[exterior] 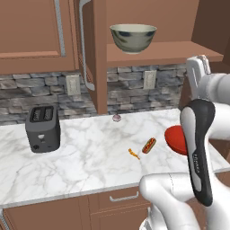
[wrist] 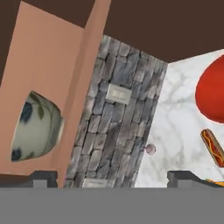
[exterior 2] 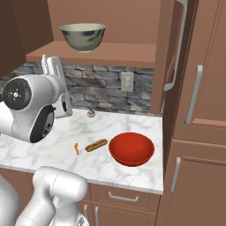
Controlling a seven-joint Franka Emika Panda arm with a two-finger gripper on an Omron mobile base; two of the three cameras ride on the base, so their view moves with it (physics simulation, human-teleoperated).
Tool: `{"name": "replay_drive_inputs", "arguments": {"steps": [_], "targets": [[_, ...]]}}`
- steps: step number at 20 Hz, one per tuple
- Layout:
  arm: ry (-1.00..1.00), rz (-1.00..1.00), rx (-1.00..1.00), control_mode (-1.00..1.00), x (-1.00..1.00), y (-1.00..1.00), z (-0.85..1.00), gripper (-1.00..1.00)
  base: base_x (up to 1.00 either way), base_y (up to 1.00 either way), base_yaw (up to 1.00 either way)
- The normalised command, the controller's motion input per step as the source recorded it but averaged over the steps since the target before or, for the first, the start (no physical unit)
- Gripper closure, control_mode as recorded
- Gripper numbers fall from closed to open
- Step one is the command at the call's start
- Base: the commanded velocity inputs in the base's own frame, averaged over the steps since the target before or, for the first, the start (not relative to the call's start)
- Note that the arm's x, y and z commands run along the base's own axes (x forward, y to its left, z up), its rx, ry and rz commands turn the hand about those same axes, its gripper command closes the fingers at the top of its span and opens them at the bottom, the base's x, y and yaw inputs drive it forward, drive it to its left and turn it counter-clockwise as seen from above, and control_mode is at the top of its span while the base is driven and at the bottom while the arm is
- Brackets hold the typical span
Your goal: Pick both bowls and place them on the counter. Then place the shrimp in one bowl and place the hot dog in the other bowl.
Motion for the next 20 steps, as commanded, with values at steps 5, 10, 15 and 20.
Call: {"name": "replay_drive_inputs", "arguments": {"steps": [5, 10, 15, 20], "targets": [[-0.11, 0.00, 0.15, -1.00, 0.25, 0.03, 0.83, -1.00, 0.00, 0.00, 0.00], [-0.06, 0.00, 0.06, -1.00, 0.19, 0.00, 0.55, -1.00, 0.00, 0.00, 0.00], [0.00, 0.00, 0.01, -1.00, 0.16, -0.01, 0.05, -1.00, 0.00, 0.00, 0.00], [0.09, 0.04, 0.01, -1.00, 0.51, 0.00, 0.00, -1.00, 0.00, 0.00, 0.00]]}}
